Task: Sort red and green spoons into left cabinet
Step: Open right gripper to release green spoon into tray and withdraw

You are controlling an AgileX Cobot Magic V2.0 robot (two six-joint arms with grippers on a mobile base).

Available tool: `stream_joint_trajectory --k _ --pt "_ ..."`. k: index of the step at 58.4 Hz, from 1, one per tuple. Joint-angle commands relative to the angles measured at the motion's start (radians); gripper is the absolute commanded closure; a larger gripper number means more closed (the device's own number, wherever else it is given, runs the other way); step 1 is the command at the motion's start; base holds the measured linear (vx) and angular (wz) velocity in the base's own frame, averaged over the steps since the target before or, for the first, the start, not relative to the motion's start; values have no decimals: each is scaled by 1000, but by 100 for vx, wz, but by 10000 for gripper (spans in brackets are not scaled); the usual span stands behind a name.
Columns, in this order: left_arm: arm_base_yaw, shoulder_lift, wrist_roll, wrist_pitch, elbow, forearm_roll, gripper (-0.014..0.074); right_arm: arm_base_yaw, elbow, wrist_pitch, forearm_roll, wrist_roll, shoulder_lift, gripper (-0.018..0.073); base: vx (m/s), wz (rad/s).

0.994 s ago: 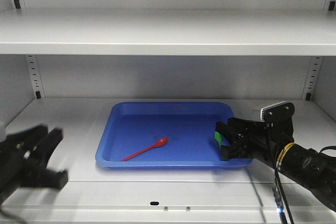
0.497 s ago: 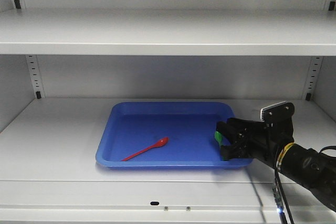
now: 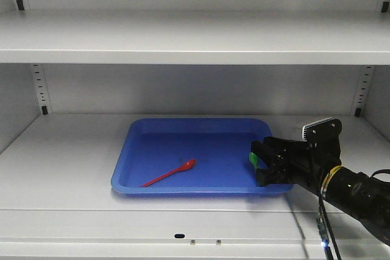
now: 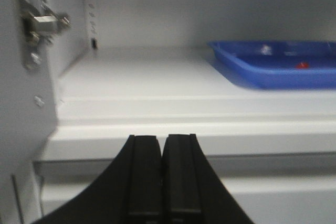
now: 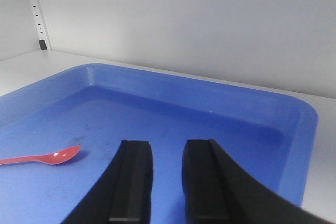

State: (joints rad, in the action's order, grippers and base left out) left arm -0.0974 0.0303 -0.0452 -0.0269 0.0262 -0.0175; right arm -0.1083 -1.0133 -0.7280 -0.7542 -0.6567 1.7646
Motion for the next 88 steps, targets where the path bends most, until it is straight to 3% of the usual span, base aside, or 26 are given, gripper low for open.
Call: stream_joint_trajectory --k 1,63,74,80,88 --pt "28 -72 -12 -43 -1 5 603 6 -31 -66 34 6 -40 317 0 0" --pt "42 -50 -13 -40 -1 -3 603 6 -31 -62 27 19 -40 317 0 0" --pt "42 -50 -13 -40 -1 -3 603 7 -28 -53 66 32 -41 317 0 0" --pt "42 -50 -13 -40 -1 -3 603 6 -28 29 69 32 -73 317 0 0" --pt "42 -50 -13 -40 -1 -3 603 -3 -28 265 90 32 -172 317 0 0"
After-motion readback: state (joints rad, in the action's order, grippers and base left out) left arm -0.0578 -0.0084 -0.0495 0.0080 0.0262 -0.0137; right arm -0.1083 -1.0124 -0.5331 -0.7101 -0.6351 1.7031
